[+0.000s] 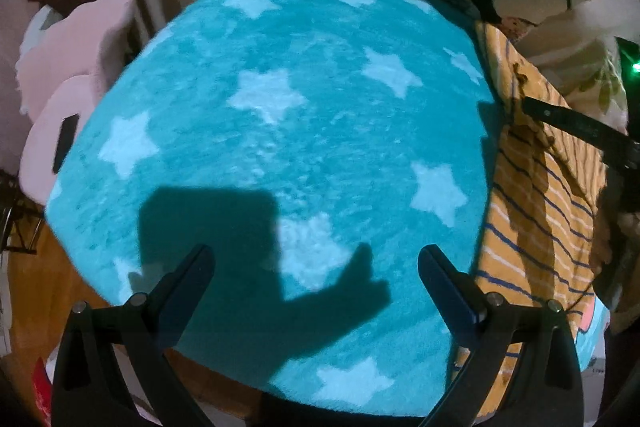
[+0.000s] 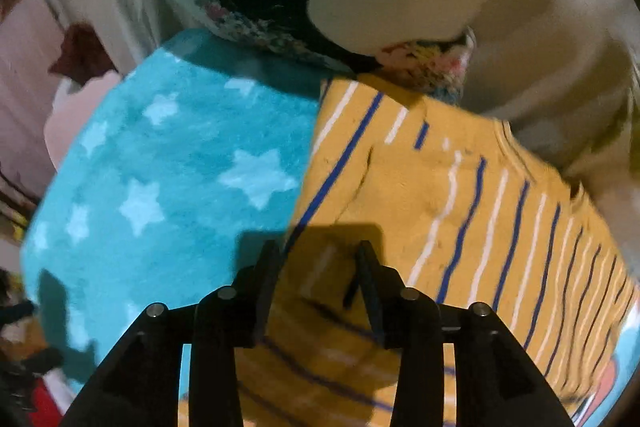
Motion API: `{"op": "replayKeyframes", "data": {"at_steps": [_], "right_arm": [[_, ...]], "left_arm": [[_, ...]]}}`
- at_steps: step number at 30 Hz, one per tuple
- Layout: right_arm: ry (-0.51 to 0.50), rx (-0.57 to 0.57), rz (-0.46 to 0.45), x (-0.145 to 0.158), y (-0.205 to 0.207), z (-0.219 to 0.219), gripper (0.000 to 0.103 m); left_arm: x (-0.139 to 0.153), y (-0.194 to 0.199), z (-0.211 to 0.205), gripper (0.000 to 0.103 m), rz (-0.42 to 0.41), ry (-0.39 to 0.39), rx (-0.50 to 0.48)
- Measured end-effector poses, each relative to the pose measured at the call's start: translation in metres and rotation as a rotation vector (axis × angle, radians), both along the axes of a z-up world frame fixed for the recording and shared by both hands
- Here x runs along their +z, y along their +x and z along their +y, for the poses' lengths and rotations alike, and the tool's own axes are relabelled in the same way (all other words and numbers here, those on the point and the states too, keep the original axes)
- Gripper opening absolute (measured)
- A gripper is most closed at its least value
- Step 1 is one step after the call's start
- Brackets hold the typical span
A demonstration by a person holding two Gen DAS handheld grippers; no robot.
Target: Fold small clothes
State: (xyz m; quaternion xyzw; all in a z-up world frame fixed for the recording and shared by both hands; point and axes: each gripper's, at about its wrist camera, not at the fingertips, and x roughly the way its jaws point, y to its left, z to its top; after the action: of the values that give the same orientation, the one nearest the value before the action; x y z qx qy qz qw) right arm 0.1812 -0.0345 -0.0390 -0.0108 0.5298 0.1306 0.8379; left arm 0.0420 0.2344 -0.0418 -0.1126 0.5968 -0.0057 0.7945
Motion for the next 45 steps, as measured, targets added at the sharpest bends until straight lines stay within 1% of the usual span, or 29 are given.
{"op": "replayKeyframes", "data": {"at_steps": [1,3,6,8,10,11,13,14,17,19,21,22,24,26,27,29,30,31,32,33,35,37,39,40,42,44,45], "right_arm": [[0.033,-0.033,0.011,0.006,-0.007,-0.014,0.043],[0.044,-0.081,0.016,0.015,-0.022,-0.034,0.043],[0.066,-0.192,0.039,0.028,-0.057,-0.085,0.045],[0.048,-0.280,0.046,0.035,-0.087,-0.123,0.049],[0.023,-0.350,0.052,0.039,-0.108,-0.152,0.050],[0.019,-0.404,0.066,0.039,-0.127,-0.176,0.051],[0.025,-0.470,0.090,0.036,-0.151,-0.207,0.051],[0.025,-0.509,0.103,0.032,-0.171,-0.226,0.051],[0.020,-0.561,0.132,0.021,-0.209,-0.254,0.051],[0.052,-0.585,0.152,0.011,-0.233,-0.271,0.051],[0.109,-0.596,0.177,-0.004,-0.254,-0.281,0.051],[0.149,-0.595,0.189,-0.012,-0.264,-0.285,0.051],[0.233,-0.590,0.198,-0.024,-0.279,-0.290,0.051],[0.328,-0.578,0.222,-0.039,-0.292,-0.292,0.051],[0.371,-0.572,0.227,-0.045,-0.297,-0.292,0.051],[0.452,-0.557,0.234,-0.056,-0.306,-0.290,0.052],[0.472,-0.553,0.207,-0.055,-0.311,-0.287,0.052],[0.500,-0.542,0.203,-0.057,-0.313,-0.284,0.052],[0.559,-0.519,0.209,-0.061,-0.316,-0.282,0.052],[0.588,-0.505,0.208,-0.062,-0.319,-0.280,0.052],[0.596,-0.478,0.194,-0.063,-0.322,-0.272,0.052],[0.580,-0.456,0.191,-0.061,-0.322,-0.266,0.052],[0.509,-0.430,0.183,-0.056,-0.316,-0.250,0.052],[0.473,-0.412,0.180,-0.053,-0.313,-0.243,0.054],[0.400,-0.388,0.175,-0.050,-0.308,-0.229,0.054],[0.388,-0.367,0.174,-0.048,-0.305,-0.220,0.054],[0.385,-0.355,0.180,-0.049,-0.303,-0.215,0.054]], "left_arm": [[-0.001,0.002,-0.005,0.101,-0.001,-0.007,-0.018],[-0.004,0.007,-0.017,0.101,0.002,-0.026,-0.065],[-0.007,0.010,-0.040,0.101,0.000,-0.058,-0.142],[-0.008,0.009,-0.057,0.101,-0.002,-0.084,-0.193],[-0.008,0.006,-0.069,0.101,-0.001,-0.109,-0.224],[-0.009,0.004,-0.073,0.101,0.002,-0.119,-0.235],[-0.010,-0.001,-0.083,0.101,0.010,-0.135,-0.254],[-0.010,-0.005,-0.088,0.101,0.011,-0.131,-0.255],[-0.014,-0.019,-0.098,0.101,0.019,-0.142,-0.260],[-0.020,-0.031,-0.105,0.101,0.034,-0.166,-0.244],[-0.028,-0.040,-0.109,0.101,0.057,-0.198,-0.227],[-0.033,-0.046,-0.111,0.101,0.068,-0.212,-0.211],[-0.030,-0.058,-0.116,0.101,0.023,-0.178,-0.197],[-0.030,-0.069,-0.121,0.101,0.021,-0.197,-0.199],[-0.029,-0.074,-0.121,0.101,0.008,-0.208,-0.189],[-0.030,-0.083,-0.123,0.101,-0.015,-0.193,-0.182],[-0.029,-0.088,-0.126,0.101,-0.023,-0.180,-0.185],[-0.029,-0.093,-0.130,0.101,-0.025,-0.177,-0.190],[-0.030,-0.096,-0.133,0.101,-0.022,-0.186,-0.194],[-0.030,-0.101,-0.137,0.101,-0.020,-0.190,-0.200],[-0.030,-0.109,-0.148,0.101,-0.025,-0.155,-0.229],[-0.031,-0.115,-0.156,0.102,-0.052,-0.100,-0.250],[-0.031,-0.121,-0.159,0.102,-0.075,-0.056,-0.254],[-0.031,-0.122,-0.160,0.102,-0.079,-0.039,-0.258],[-0.033,-0.123,-0.166,0.102,-0.075,0.003,-0.274],[-0.034,-0.123,-0.173,0.102,-0.057,0.045,-0.300],[-0.034,-0.123,-0.176,0.102,-0.050,0.048,-0.303]]}}
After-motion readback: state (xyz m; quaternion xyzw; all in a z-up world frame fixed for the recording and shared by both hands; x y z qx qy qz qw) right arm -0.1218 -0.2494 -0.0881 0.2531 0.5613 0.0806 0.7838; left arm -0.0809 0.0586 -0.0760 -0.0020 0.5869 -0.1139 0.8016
